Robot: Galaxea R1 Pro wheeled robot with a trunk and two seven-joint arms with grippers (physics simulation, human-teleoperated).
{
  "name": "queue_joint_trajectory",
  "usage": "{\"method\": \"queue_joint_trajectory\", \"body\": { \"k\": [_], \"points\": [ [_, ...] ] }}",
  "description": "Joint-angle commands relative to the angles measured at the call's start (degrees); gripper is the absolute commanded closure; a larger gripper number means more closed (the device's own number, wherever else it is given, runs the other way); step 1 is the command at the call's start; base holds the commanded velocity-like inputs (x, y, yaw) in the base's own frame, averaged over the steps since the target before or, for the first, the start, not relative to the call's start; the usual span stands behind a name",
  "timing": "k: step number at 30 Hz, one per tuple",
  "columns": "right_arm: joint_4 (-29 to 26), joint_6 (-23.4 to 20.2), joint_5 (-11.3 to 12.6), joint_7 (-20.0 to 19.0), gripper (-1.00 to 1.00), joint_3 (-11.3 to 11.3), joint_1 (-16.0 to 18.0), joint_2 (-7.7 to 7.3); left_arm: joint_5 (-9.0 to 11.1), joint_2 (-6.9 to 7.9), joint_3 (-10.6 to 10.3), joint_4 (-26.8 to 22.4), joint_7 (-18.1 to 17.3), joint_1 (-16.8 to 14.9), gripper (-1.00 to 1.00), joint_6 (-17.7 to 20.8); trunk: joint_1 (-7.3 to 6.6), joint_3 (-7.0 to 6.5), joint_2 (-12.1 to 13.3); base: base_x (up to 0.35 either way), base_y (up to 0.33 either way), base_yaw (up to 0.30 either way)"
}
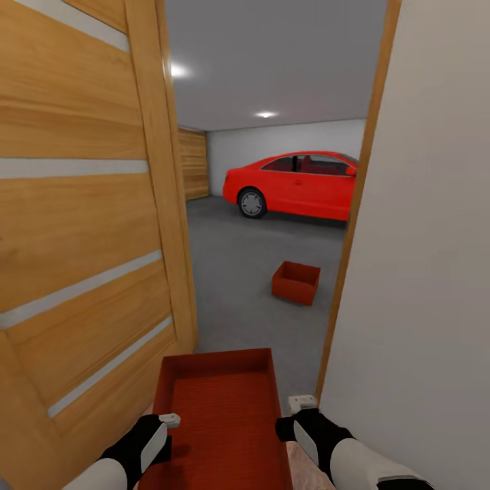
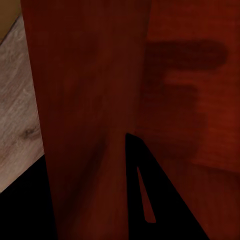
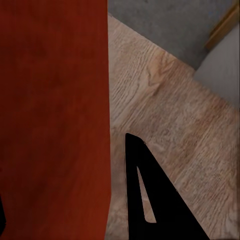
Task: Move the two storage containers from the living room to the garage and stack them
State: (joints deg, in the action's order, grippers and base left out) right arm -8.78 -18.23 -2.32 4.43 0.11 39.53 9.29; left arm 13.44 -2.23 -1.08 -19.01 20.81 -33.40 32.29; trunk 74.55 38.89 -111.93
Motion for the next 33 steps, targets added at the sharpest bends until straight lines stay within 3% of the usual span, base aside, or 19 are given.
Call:
{"method": "queue_joint_trajectory", "body": {
  "k": [1,10,17,27,33],
  "points": [
    [-0.1,-0.38,-0.58,0.23,1.0,0.16,0.02,0.02,-0.17,0.03,-0.15,-0.15,0.55,0.0,1.0,0.4,-0.01,0.0,-0.03,0.0,0.0,-0.242],
    [-0.1,-0.39,-0.58,0.26,1.0,0.16,0.02,0.03,-0.1,0.03,-0.15,-0.15,0.55,0.0,1.0,0.4,-0.01,-0.49,-0.03,0.0,0.026,-0.226],
    [-0.1,-0.35,-0.58,0.32,1.0,0.16,0.02,0.03,-0.14,0.03,-0.15,-0.15,0.55,0.0,1.0,0.4,-0.01,-0.53,-0.03,0.0,0.237,-0.023],
    [-0.1,-0.32,-0.69,0.32,1.0,0.16,0.02,0.03,-0.15,0.03,-0.15,-0.15,0.55,0.0,1.0,0.4,-0.01,-0.53,-0.03,0.005,0.017,0.0],
    [-0.1,-0.32,-0.67,0.32,1.0,0.16,0.02,0.07,-0.08,0.1,-0.12,-0.15,0.55,0.0,1.0,0.4,-0.01,-0.53,-0.03,0.211,0.169,0.0]
  ]
}}
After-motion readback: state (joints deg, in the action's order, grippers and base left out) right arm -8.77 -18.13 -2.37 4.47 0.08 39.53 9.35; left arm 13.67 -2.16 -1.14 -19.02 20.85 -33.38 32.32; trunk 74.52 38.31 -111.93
